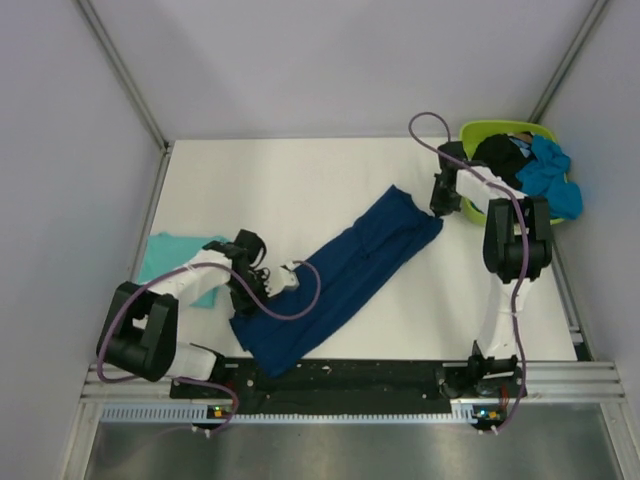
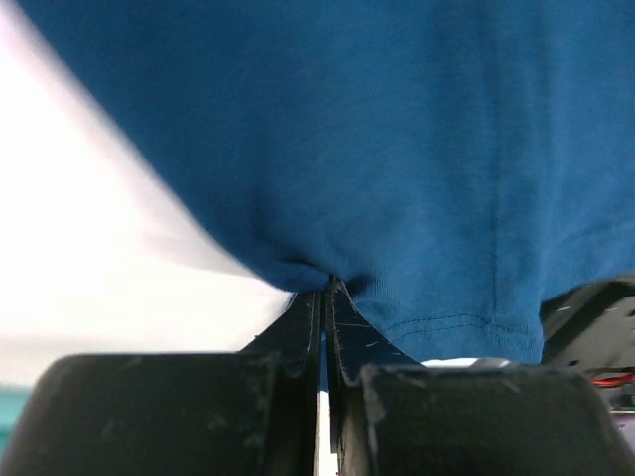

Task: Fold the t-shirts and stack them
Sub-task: Rotate the tshirt 90 degrees

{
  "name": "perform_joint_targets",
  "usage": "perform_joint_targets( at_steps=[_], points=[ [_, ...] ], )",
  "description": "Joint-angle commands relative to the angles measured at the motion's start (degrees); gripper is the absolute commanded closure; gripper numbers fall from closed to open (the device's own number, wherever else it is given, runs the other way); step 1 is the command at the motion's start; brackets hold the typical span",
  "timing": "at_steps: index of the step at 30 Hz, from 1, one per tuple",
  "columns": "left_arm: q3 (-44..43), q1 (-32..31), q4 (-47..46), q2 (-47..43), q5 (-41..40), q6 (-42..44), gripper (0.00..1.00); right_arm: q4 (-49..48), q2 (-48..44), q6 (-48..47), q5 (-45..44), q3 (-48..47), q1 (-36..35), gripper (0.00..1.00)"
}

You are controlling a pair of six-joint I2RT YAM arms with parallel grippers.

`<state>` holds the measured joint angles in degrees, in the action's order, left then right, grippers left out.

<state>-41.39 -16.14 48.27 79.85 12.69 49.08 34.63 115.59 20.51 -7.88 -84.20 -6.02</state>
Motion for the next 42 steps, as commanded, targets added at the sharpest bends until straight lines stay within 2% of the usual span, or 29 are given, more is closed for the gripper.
perform_joint_targets(
  at_steps=[1, 7, 10, 12, 15, 17, 23, 25, 27, 32, 36, 38, 42],
  points=[
    [-0.79, -10.65, 2.79, 0.30, 10.06, -6.27, 1.00, 0.87, 6.91, -4.34, -1.00, -13.23, -0.22, 1.00],
    [-5.27, -21.36, 0.25, 4.16, 14.29, -10.40, 0.99, 1.49, 15.44, -9.43, 4.36, -28.62, -0.13, 1.00],
    [-8.87, -27.70, -0.28, 7.50, 15.87, -11.63, 0.94, 1.75, 19.57, -13.56, 5.94, -35.66, 0.05, 1.00],
    [-10.20, -30.34, -1.77, 8.91, 15.09, -12.86, 0.86, 2.02, 21.95, -15.49, 7.43, -39.09, 0.22, 1.00],
    [-11.52, -31.49, -0.38, 9.62, 18.06, -12.17, 0.68, 2.02, 24.50, -16.99, 7.62, -42.61, 1.36, 1.00],
    [-12.14, -31.85, 0.59, 9.71, 20.52, -12.25, 0.58, 1.93, 26.17, -17.00, 10.76, -44.55, 2.76, 1.00],
    [-11.96, -31.85, 2.00, 7.87, 20.27, -11.64, 0.53, 1.93, 29.34, -14.36, 18.51, -49.47, 5.76, 0.98],
    [-12.05, -31.85, 3.75, 6.64, 20.01, -10.94, 0.52, 1.93, 29.08, -14.45, 17.64, -50.27, 5.76, 0.85],
    [-12.92, -31.85, 6.29, 5.58, 19.39, -10.85, 0.50, 1.84, 27.94, -14.62, 16.93, -50.27, 7.78, 0.68],
    [-15.04, -31.76, 13.33, 3.13, 17.99, -9.36, 0.48, 1.06, 21.27, -14.10, 25.61, -49.65, 7.87, 0.47],
    [-13.64, -30.97, 12.29, -2.67, 16.23, -8.04, 0.52, -1.31, 12.06, -14.44, 31.34, -46.85, 6.37, 0.42],
    [-11.89, -30.44, 9.05, -7.32, 16.58, -7.77, 0.52, -2.02, 6.08, -18.03, 32.23, -43.70, 2.52, 0.40],
    [-6.17, -28.95, -0.87, -17.96, 22.71, -4.26, 0.50, -4.39, -10.87, -22.45, 36.86, -30.54, -3.02, 0.39]
  ],
)
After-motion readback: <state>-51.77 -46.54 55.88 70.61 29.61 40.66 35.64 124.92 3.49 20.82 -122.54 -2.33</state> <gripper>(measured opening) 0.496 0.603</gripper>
